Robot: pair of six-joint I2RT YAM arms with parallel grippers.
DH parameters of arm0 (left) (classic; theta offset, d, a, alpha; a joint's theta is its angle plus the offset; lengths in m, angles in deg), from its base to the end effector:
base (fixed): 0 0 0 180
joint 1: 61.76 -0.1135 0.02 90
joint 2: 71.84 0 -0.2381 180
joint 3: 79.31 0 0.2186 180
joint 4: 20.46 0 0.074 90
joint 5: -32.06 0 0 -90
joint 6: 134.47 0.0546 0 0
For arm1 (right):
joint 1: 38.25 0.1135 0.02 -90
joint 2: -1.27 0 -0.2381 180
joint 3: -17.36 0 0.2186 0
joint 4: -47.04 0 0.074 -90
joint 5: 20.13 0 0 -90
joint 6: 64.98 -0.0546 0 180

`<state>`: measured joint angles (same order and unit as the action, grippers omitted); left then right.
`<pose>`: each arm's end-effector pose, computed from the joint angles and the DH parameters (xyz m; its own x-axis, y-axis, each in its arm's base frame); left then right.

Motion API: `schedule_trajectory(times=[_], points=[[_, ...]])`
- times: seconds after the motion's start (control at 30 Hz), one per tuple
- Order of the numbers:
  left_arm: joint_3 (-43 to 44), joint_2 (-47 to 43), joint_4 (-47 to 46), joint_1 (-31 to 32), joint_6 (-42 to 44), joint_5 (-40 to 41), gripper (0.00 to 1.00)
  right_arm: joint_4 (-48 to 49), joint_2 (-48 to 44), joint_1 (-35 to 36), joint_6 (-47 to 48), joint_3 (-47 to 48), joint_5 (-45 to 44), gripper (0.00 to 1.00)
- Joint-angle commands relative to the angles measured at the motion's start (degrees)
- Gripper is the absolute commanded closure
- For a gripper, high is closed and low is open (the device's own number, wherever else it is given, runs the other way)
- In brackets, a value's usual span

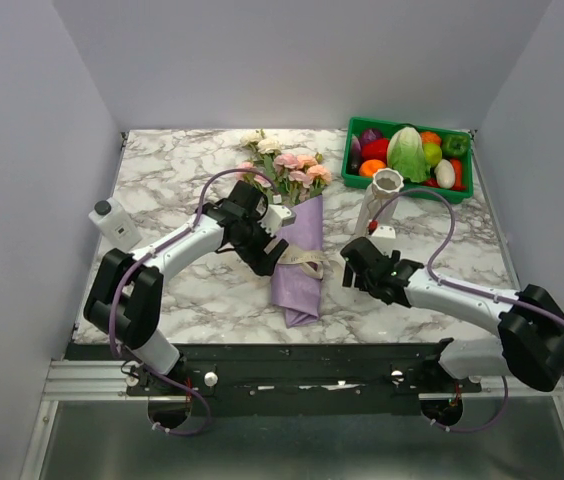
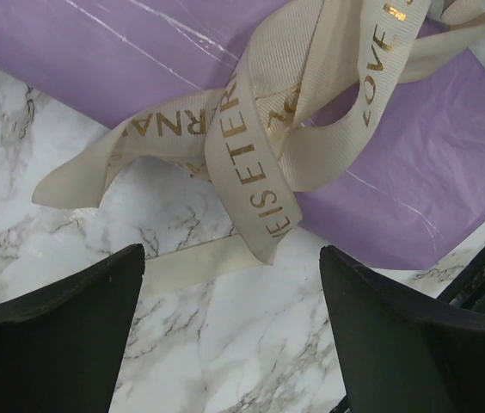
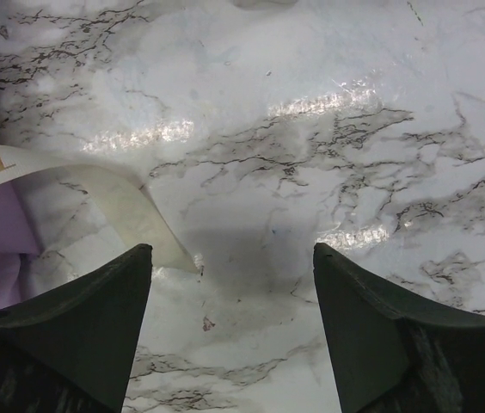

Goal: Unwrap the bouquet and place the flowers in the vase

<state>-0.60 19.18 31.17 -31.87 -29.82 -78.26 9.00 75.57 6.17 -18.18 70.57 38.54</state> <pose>0.2444 -0.1624 0.1925 -0.6019 0.6195 -0.5039 0.7771 0.5998 -0.1907 0.1780 0.1347 0.1605 -0.7257 0.1075 -0.6795 0.1227 0.9921 0.0259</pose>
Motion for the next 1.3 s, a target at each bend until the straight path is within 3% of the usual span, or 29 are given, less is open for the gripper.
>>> schedule_trajectory(times=[0.0, 0.13, 0.27, 0.53, 0.67, 0.8, 1.27], points=[[-0.72, 0.47, -3.53, 0.43, 2.13, -4.29, 0.14, 1.54, 2.16, 0.22, -1.27, 2.27, -4.00, 0.15], [-3.81, -0.93, -6.79, 0.43, 2.48, -7.36, 0.30, 1.19, 5.23, 0.22, -1.27, 4.03, -5.40, 0.13], [-3.64, 0.20, -6.09, 0.43, 2.92, -8.25, 0.60, 4.33, 7.08, 0.22, 0.13, 4.38, -4.97, 0.11], [-3.72, -0.76, -4.94, 0.35, 3.28, -6.23, 0.73, 10.68, 7.17, 2.06, 4.52, 2.28, -0.84, 0.13], [-2.76, -1.11, -4.24, -0.70, 2.92, -3.60, 0.94, 14.28, 9.10, 3.91, 6.46, 1.83, -0.75, 0.14], [-1.27, -1.20, -3.80, -2.73, 1.87, -1.75, 1.00, 15.95, 12.62, 4.00, 7.25, 2.54, -0.49, 0.14], [-0.12, -1.37, -1.34, -4.66, 0.99, 1.07, 1.00, 24.39, 22.20, 4.27, 12.44, 5.79, -7.68, 0.23]])
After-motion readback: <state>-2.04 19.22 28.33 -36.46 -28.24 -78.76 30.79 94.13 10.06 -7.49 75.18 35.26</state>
